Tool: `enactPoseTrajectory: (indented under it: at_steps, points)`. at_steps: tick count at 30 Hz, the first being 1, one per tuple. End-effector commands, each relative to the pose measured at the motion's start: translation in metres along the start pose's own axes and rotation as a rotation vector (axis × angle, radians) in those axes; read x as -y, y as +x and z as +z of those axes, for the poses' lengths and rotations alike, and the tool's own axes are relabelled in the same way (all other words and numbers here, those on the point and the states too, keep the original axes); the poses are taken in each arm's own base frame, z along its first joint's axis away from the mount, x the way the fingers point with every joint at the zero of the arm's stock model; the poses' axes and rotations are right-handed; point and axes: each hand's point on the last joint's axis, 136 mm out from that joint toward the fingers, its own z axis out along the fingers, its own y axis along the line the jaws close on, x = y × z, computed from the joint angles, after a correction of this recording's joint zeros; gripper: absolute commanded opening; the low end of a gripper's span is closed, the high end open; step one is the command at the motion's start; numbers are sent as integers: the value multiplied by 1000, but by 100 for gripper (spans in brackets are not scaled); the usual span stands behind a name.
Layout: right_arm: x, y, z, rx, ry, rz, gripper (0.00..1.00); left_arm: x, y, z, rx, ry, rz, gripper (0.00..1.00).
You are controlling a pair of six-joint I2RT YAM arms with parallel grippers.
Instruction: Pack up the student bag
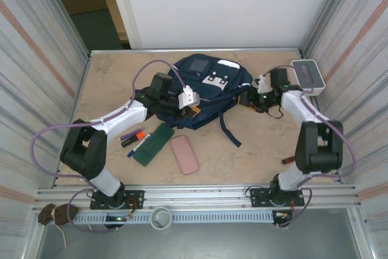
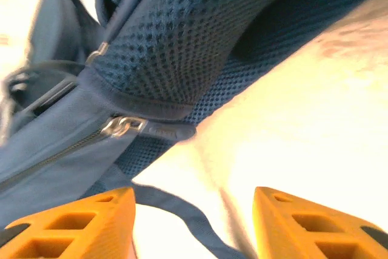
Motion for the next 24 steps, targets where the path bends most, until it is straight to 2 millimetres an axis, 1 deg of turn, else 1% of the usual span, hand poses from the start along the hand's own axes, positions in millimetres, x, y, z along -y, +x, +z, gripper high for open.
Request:
enactPoseTrajectory:
  at_steps: [1,2,4,5,7,9,11,12,13,15,16,17,18,19,20,21,22,24]
  points:
    - [-29,-31,-21,148,-137,70,62,4,-35,-9,99,15,98,0]
    - [-26,-40,-20,176,-122,98,64,4,-34,-8,95,17,95,0]
    - [-17,-59,-10,206,-90,169,72,4,-33,-7,91,18,94,0]
    - [-14,-66,-3,215,-77,187,74,4,-33,-6,92,20,93,0]
    - [-1,-81,15,226,-19,232,75,4,-34,-5,94,21,94,0]
    - [10,-89,32,224,26,262,75,4,-33,-3,93,24,92,0]
    - [15,-93,48,210,34,270,69,4,-32,-1,89,25,88,0]
    - [17,-94,52,204,35,270,61,4,-30,0,85,24,85,0]
    - [21,-94,54,199,42,267,49,2,-26,1,73,19,80,0]
    - [31,-86,51,200,77,260,30,-6,-17,4,31,-17,66,3]
    - [38,-80,45,213,104,258,23,-13,-10,5,-1,-46,58,4]
    - [44,-73,41,223,126,258,19,-21,-3,5,-31,-74,44,5]
    - [49,-64,36,234,142,260,16,-33,7,5,-76,-120,29,6]
    - [52,-55,34,241,147,265,15,-46,17,4,-126,-174,14,7]
    - [50,-47,33,247,143,265,15,-59,27,4,-175,-225,-2,10]
    - [50,-36,37,242,144,260,16,-74,37,1,-231,-291,-27,18]
    - [48,-25,41,232,146,252,16,-84,44,-2,-273,-333,-51,23]
    - [47,-1,54,199,160,231,18,-92,54,-9,-328,-383,-123,33]
